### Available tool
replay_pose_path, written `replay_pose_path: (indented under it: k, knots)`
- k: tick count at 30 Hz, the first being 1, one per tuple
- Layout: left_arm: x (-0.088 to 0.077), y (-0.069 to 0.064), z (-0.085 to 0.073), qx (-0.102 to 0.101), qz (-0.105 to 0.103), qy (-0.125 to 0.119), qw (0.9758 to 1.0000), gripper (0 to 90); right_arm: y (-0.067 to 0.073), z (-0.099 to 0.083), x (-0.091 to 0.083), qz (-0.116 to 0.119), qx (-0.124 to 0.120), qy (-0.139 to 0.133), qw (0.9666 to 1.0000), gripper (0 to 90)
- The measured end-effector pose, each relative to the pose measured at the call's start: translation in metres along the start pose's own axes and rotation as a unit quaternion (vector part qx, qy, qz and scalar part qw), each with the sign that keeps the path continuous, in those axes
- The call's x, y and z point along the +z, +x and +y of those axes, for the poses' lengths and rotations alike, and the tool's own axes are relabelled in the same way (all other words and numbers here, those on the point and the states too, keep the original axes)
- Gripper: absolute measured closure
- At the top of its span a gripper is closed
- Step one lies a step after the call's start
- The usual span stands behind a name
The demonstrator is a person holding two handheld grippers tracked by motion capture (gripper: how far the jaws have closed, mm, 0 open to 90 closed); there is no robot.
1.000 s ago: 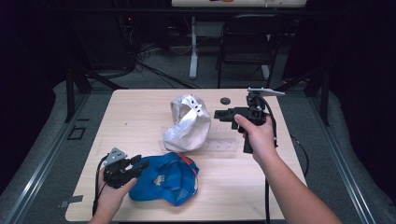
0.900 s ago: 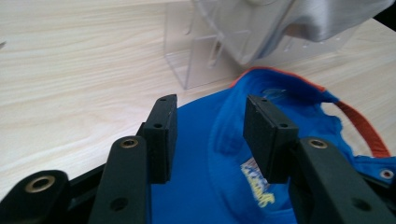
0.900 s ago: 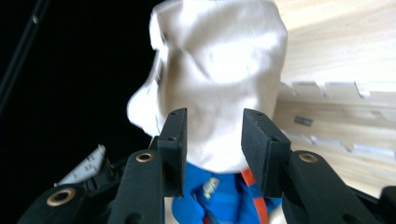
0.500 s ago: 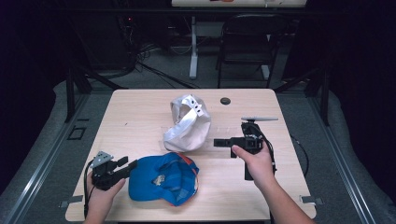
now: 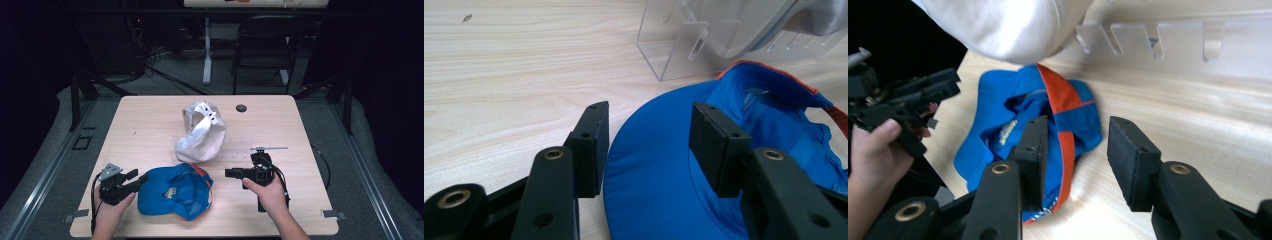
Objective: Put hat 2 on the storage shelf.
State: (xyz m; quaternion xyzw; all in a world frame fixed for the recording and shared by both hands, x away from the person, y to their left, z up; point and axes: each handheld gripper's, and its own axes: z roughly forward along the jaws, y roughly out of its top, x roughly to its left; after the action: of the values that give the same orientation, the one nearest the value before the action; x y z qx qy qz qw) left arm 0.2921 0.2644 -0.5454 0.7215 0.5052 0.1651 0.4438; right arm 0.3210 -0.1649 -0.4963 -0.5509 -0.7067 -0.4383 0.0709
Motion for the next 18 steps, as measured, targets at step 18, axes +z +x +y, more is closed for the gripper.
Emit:
replay_pose_path:
  k: [18]
  knots:
    - [-0.009,0.001,-0.012,-0.007,0.017,0.004,0.9998,49.5,-0.001,-0.031,0.037,0.026,-0.015,0.058,0.9979,58.3]
